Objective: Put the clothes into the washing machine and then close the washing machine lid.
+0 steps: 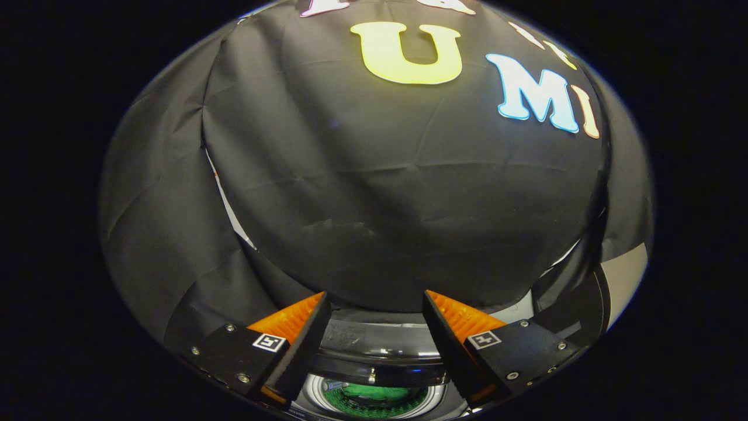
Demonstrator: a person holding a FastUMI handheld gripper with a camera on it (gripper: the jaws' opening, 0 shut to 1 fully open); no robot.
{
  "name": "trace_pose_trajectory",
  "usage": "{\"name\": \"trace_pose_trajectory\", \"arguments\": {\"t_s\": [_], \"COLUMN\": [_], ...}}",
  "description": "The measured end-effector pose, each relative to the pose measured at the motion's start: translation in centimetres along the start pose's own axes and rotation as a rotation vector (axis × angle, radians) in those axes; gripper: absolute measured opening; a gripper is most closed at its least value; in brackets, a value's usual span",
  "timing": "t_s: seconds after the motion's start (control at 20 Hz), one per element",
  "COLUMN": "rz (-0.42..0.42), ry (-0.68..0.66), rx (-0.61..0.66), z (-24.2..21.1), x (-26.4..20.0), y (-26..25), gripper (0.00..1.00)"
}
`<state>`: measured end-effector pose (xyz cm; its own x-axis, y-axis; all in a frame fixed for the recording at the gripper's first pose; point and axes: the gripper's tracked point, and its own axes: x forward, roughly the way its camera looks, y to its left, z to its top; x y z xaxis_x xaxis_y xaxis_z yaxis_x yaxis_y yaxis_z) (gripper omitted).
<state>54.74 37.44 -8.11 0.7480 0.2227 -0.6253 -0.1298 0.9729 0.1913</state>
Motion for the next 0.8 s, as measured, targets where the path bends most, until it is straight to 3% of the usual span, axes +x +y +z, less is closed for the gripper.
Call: {"name": "trace_pose_trajectory", "arguments": {"t_s": [0.5,0.8], "rz": [-0.007,0.003], "ry": [-0.174,-0.192], "rx": [-0.029,-0.031], "z": [-0.1,-1.8], "x": [-1.9,-3.7], "y": [0.3,0.6], "gripper": [0.97,0.97]}}
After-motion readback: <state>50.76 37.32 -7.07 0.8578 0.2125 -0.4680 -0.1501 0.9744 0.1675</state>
